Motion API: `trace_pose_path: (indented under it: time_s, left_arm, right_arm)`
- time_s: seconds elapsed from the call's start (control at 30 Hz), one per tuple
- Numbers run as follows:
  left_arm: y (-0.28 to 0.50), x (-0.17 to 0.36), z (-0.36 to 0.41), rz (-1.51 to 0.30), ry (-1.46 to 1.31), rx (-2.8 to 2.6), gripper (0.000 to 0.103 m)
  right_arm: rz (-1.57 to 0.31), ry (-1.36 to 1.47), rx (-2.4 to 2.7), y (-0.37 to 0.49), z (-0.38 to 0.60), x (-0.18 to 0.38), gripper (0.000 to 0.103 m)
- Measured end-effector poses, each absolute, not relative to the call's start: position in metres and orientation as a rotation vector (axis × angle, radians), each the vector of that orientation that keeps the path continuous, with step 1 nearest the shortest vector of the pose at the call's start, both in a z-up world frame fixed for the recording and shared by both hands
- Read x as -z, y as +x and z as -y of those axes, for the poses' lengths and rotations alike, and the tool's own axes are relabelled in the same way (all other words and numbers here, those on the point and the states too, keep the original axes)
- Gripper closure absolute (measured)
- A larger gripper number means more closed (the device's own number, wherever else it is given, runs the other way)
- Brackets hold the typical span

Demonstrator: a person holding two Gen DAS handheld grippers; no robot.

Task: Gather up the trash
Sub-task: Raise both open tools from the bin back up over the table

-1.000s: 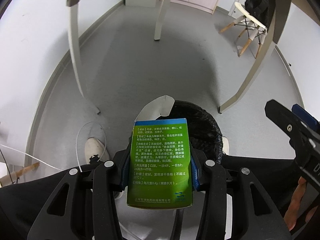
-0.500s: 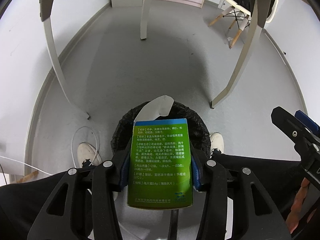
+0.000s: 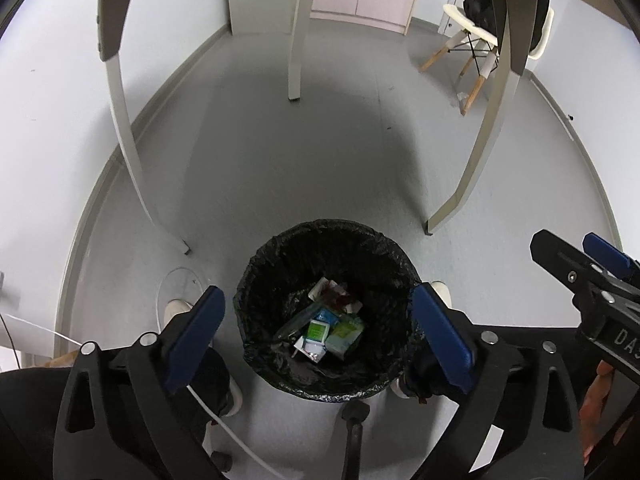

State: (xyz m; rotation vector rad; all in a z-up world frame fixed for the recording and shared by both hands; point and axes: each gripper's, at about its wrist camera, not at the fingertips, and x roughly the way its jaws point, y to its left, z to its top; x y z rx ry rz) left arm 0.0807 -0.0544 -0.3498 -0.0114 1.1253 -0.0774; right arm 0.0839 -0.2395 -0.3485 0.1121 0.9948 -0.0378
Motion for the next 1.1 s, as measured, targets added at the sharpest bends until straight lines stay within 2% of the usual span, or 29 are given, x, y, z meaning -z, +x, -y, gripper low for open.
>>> trace_pose_path:
  time_s: [0.1, 0.6, 1.1]
  left_arm:
    - [0.078, 0.344, 0.052, -1.11, -0.012, 0.068, 0.006]
    - [0.05, 0.305, 0.022, -1.048, -0.056, 0.019, 0.006]
    - [0.001, 0.228, 0.007, -0.911, -0.11, 0.026, 0.006]
  right_arm:
    - [-1.003, 0.109, 0.037, 0.082, 0.238, 0.349, 0.008]
    - [-0.997, 0.092, 0.026, 0.055, 0.218, 0.318, 0.008]
    - [-0.899, 0.051, 0.02, 0.015, 0.208, 0.26, 0.008]
